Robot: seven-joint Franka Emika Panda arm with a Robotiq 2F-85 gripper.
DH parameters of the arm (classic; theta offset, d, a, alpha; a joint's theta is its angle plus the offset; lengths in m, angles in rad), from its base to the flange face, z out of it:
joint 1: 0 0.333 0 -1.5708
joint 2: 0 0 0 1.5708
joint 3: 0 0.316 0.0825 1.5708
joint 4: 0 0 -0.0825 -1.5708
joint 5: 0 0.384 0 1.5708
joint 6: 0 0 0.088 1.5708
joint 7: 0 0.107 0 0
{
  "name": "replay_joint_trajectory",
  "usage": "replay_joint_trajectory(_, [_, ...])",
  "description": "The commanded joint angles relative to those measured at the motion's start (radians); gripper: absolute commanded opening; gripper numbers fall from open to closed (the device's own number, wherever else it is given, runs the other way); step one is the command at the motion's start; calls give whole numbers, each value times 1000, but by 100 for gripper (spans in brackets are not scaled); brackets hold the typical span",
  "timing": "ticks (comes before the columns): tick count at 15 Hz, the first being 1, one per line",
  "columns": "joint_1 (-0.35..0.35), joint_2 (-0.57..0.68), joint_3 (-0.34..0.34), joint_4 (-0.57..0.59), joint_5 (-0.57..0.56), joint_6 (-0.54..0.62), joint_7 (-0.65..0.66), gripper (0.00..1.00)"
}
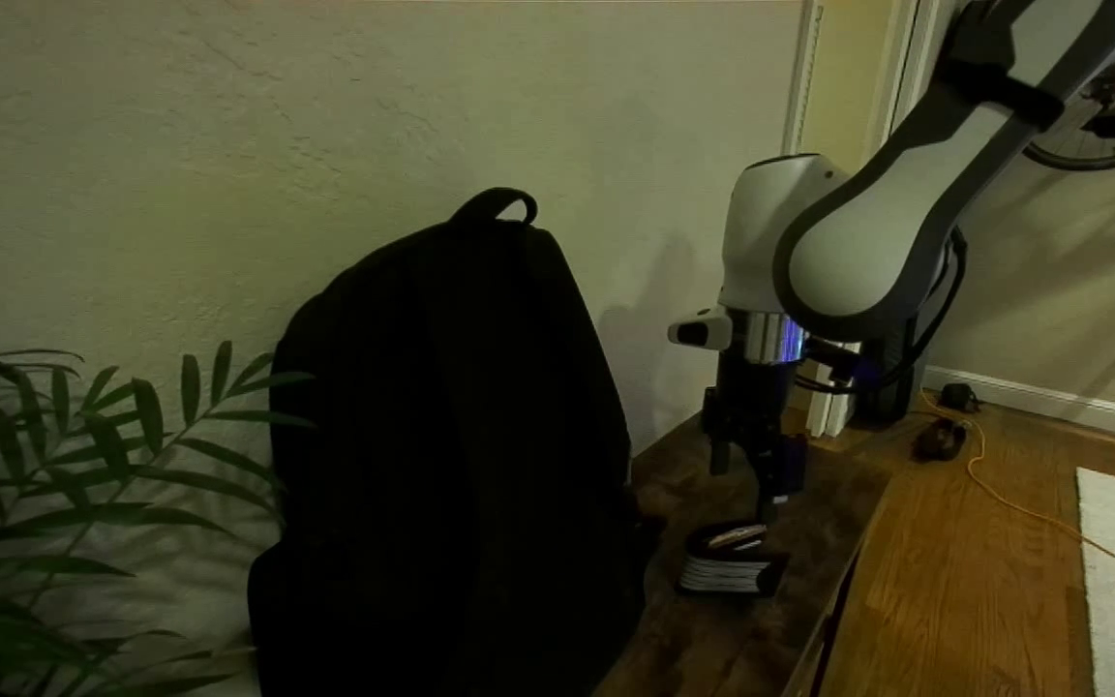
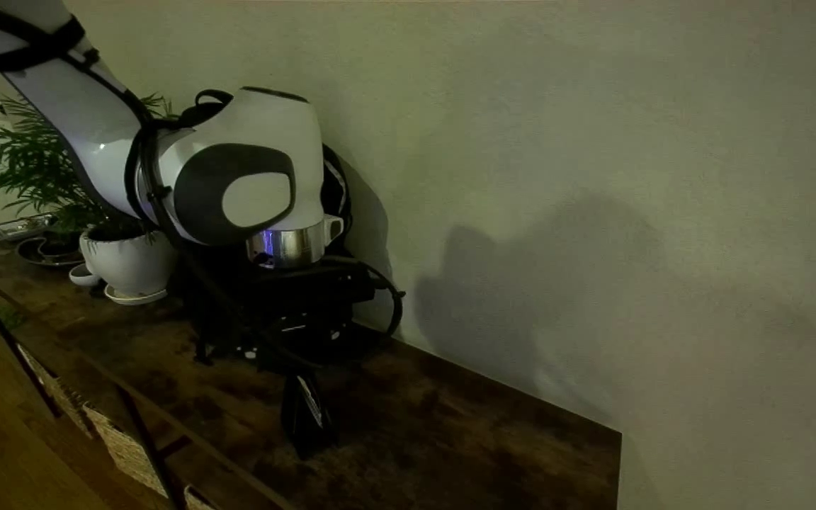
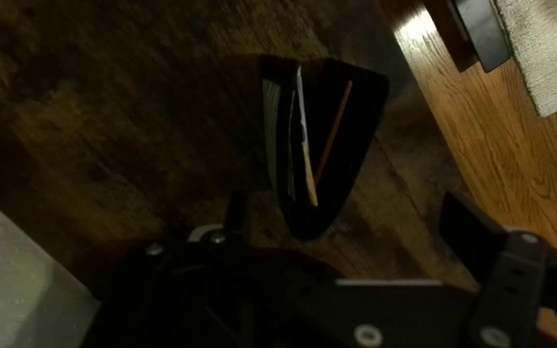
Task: Put the black wallet in the black bag
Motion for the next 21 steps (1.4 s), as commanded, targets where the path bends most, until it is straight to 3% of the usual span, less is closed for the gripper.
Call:
replay_joint_trajectory(1, [42, -38, -33, -64, -21, 47, 56, 100])
replay_joint_trajectory(9, [75, 7, -65, -79, -72, 143, 84, 100])
replay_joint_trajectory(21, [81, 100, -87, -19, -142, 189, 137, 100])
